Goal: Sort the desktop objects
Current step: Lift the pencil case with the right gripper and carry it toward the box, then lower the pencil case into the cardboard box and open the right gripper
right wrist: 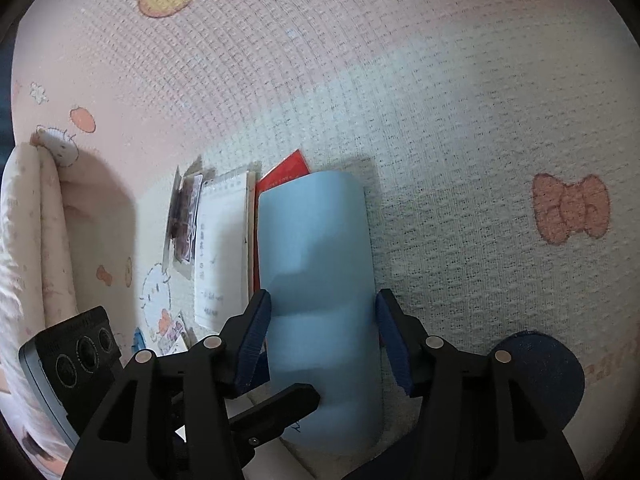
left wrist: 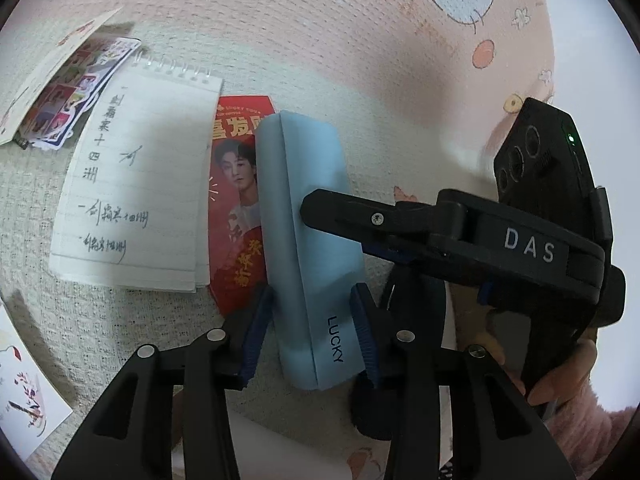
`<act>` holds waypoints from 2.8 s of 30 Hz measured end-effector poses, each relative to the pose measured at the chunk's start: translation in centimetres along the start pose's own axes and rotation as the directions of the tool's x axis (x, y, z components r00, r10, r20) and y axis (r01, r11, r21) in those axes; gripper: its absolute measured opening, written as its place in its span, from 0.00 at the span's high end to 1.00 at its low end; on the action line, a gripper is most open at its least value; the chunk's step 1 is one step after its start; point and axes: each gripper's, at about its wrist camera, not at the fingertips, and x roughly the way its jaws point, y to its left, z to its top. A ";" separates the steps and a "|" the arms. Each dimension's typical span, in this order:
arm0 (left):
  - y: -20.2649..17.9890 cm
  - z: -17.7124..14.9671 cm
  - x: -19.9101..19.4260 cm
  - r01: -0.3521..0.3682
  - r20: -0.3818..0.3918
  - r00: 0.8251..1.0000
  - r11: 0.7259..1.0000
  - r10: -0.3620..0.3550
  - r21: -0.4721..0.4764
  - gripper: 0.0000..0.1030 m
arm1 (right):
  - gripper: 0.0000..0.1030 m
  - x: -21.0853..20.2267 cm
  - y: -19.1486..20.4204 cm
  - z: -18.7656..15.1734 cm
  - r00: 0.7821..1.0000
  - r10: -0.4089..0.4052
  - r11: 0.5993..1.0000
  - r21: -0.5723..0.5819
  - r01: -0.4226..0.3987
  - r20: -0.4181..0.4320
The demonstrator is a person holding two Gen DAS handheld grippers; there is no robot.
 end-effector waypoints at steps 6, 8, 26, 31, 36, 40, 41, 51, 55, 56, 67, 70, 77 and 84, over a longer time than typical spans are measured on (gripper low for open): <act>-1.0 -0.9 -0.6 0.002 0.004 1.000 1.000 -0.003 0.031 0.57 | 0.50 -0.8 1.1 -1.0 0.999 -0.027 0.998 -0.051 0.029 0.038; -1.6 -1.1 -1.4 0.014 0.027 1.000 0.999 -0.015 0.039 0.57 | 0.50 -1.8 1.6 -1.2 0.998 -0.027 0.997 -0.071 0.032 0.063; -12.5 -1.4 -8.7 0.103 0.240 0.958 0.969 -0.157 0.223 0.60 | 0.55 -16.5 2.7 -3.9 0.943 0.003 0.987 -0.153 0.051 0.332; -16.4 -1.6 -8.9 0.101 0.243 0.953 0.944 -0.183 0.314 0.60 | 0.55 -19.6 1.8 -4.5 0.923 0.000 0.991 -0.123 0.052 0.384; -20.2 -2.1 -8.5 0.111 0.239 0.947 0.914 -0.217 0.389 0.60 | 0.55 -23.2 -0.6 -5.2 0.901 0.026 0.998 -0.066 0.003 0.434; -22.6 -2.3 -8.1 0.139 0.218 0.943 0.890 -0.253 0.433 0.60 | 0.55 -26.2 -2.3 -5.9 0.880 0.037 0.999 -0.029 -0.027 0.473; -23.3 -2.4 -7.9 0.145 0.213 0.942 0.886 -0.260 0.441 0.60 | 0.54 -27.0 -2.9 -6.1 0.874 0.037 0.999 -0.019 -0.032 0.485; -28.8 -2.5 -5.1 0.198 0.135 0.941 0.828 -0.311 0.525 0.60 | 0.55 -32.2 -8.3 -7.2 0.843 0.034 0.992 0.083 -0.092 0.537; -30.2 -2.8 -3.9 0.223 0.087 0.944 0.811 -0.318 0.540 0.60 | 0.55 -33.8 -10.5 -7.7 0.838 0.028 0.988 0.112 -0.106 0.546; -30.5 -2.9 -3.5 0.225 0.075 0.946 0.807 -0.315 0.545 0.60 | 0.55 -34.0 -11.1 -8.1 0.840 0.022 0.987 0.121 -0.103 0.542; -33.1 -6.7 -0.4 0.222 -0.066 0.970 0.738 -0.235 0.637 0.60 | 0.55 -34.5 -14.8 -9.5 0.894 -0.011 0.986 0.153 -0.065 0.449; -33.1 -7.5 0.3 0.230 -0.110 0.972 0.722 -0.209 0.653 0.60 | 0.55 -33.9 -15.3 -9.3 0.912 -0.011 0.986 0.155 -0.058 0.410; -32.5 -7.2 0.5 0.195 -0.106 0.980 0.738 -0.167 0.647 0.60 | 0.55 -31.5 -15.6 -9.2 0.963 0.021 0.978 0.192 -0.075 0.269; -31.9 -6.1 0.4 0.176 -0.079 0.983 0.754 -0.163 0.632 0.60 | 0.55 -32.0 -14.2 -9.1 0.962 -0.102 0.983 0.175 0.058 0.255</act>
